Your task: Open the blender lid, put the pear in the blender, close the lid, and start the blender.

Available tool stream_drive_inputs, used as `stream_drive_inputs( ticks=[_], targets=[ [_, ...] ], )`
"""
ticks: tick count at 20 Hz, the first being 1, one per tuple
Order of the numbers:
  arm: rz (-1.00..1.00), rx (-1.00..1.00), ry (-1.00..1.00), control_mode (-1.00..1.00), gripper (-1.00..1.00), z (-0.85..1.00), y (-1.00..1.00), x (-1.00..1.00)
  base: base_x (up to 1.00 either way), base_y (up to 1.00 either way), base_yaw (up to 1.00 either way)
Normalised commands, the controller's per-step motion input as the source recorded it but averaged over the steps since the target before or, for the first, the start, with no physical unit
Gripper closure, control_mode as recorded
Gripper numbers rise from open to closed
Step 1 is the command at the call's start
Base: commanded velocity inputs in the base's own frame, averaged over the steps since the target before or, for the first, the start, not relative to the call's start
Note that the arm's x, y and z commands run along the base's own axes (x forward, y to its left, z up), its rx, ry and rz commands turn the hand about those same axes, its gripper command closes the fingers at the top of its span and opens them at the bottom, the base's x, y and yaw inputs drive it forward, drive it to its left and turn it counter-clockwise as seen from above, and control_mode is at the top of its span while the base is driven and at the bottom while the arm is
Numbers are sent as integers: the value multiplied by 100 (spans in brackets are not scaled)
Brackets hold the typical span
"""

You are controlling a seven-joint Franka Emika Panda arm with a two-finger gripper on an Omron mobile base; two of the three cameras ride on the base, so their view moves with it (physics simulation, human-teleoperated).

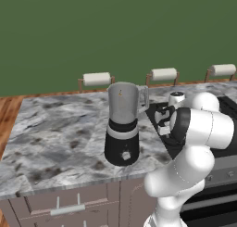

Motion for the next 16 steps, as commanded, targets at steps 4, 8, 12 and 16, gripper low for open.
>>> stream_drive_inputs(
  ticks=[4, 8, 12, 16],
  targets=[
    [0, 0, 0, -100, 100, -2, 10, 0, 0, 0, 0],
    [0, 0, 0, -100, 100, 3, 8, 0, 0, 0, 0],
    [0, 0, 0, -100, 100, 31, 0, 0, 0, 0, 0],
    [0, 0, -3, -100, 100, 61, 0, 0, 0, 0, 0]
  ],
)
